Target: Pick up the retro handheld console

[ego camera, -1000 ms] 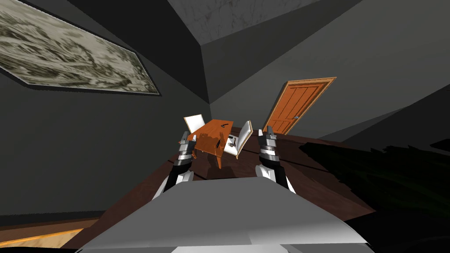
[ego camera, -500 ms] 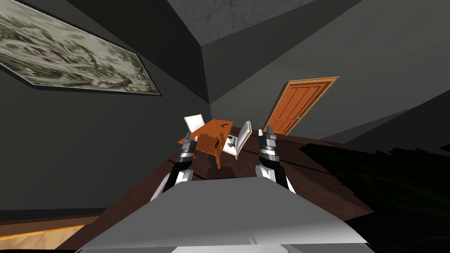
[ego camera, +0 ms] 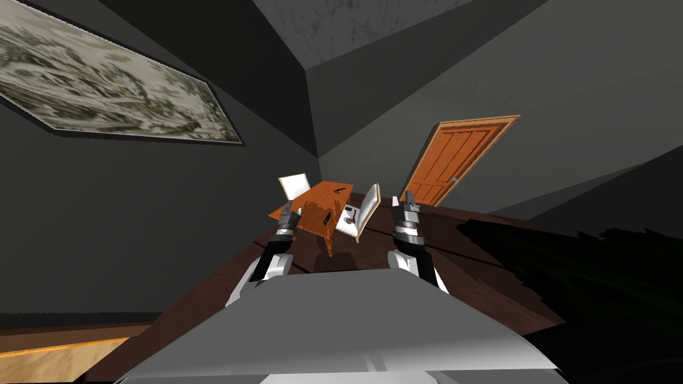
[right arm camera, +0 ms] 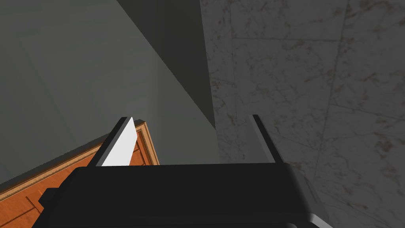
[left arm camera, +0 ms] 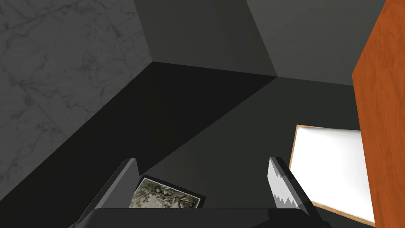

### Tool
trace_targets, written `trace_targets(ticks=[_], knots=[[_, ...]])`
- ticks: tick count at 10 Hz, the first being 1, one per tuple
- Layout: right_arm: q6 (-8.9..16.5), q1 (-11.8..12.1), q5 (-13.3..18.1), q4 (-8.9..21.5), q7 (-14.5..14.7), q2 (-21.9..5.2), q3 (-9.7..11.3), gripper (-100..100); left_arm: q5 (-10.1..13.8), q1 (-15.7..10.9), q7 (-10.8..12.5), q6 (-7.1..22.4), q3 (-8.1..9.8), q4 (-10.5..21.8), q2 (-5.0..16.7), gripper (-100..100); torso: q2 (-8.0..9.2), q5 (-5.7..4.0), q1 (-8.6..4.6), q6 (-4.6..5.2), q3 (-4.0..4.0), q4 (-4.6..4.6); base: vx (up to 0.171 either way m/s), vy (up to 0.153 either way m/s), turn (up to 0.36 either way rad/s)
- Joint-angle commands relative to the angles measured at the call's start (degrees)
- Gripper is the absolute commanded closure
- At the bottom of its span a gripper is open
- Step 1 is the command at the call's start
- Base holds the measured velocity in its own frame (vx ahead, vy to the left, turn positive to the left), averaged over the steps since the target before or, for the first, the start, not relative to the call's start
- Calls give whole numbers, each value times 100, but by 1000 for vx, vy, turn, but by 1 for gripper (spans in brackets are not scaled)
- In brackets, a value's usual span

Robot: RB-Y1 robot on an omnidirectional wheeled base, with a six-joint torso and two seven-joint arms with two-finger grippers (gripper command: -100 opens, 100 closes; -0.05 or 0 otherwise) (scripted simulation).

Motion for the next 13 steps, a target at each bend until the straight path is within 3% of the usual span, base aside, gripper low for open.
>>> trace_targets(ticks=[1, 4, 6, 9, 11, 12, 13], knots=[[0, 0, 0, 0, 0, 0, 0, 0, 6, -13, 20, 189, 4, 11, 9, -100, 0, 0, 0, 0, 0, 0, 3, -36, 1], [0, 0, 0, 0, 0, 0, 0, 0, 127, -274, 353, 736, 126, 262, 151, -100, 2, 2, 8, 0, 1, 0, 17, -70, 25], [0, 0, 0, 0, 0, 0, 0, 0, 127, -274, 353, 971, 126, 262, 151, -100, -6, -1, -3, -1, -3, -1, 16, -64, 9], [0, 0, 0, 0, 0, 0, 0, 0, 265, -548, 720, 1518, 260, 548, 290, -100, -2, 1, 4, -1, -1, 0, 18, -79, 18], [0, 0, 0, 0, 0, 0, 0, 0, 265, -548, 720, 1817, 260, 548, 290, -100, -4, -2, -5, -1, -2, -1, 18, -62, 7], [0, 0, 0, 0, 0, 0, 0, 0, 339, -687, 913, 2000, 332, 704, 358, -100, -1, 2, 13, 0, -1, 0, 23, -57, 4], [0, 0, 0, 0, 0, 0, 0, 0, 339, -687, 913, 2163, 332, 704, 358, -100, -4, 2, 9, -1, -2, -1, 27, -65, 12]])
